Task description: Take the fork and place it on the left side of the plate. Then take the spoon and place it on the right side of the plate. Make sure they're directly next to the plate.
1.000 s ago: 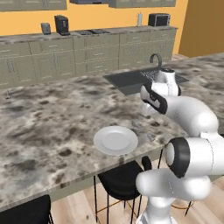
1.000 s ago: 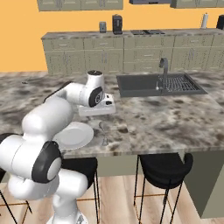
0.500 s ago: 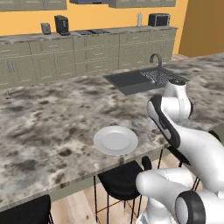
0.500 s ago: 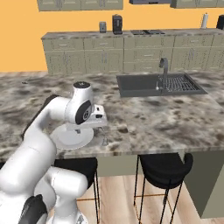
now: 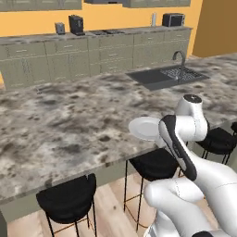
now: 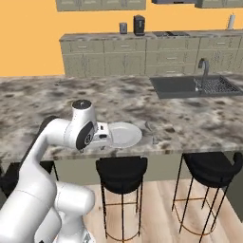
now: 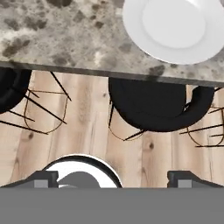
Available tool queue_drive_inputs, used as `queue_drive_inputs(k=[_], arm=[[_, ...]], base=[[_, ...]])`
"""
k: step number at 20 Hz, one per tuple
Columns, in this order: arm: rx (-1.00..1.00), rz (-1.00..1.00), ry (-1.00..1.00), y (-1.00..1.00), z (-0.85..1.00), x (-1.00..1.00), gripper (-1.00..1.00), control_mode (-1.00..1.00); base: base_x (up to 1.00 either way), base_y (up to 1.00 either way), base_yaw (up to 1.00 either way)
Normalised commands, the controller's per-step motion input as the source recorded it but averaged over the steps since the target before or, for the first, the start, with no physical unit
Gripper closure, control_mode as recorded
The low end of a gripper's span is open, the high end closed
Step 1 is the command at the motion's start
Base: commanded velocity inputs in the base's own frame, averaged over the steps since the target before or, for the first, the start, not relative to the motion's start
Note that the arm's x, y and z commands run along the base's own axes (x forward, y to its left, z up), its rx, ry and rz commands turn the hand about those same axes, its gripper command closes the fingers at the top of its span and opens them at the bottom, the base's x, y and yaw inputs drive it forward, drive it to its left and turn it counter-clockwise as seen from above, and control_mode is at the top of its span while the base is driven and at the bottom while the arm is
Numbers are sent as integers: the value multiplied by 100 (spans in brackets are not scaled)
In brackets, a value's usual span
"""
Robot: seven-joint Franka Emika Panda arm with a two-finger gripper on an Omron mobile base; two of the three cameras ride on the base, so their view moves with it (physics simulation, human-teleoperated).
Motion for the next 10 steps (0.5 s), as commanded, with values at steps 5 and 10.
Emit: queue_drive_inputs(k=[5, 10], arm=[[0, 0, 0, 0, 0, 0, -100, 100], [0, 0, 0, 0, 0, 0, -100, 100]], base=[[-7, 100, 0], [0, 100, 0]])
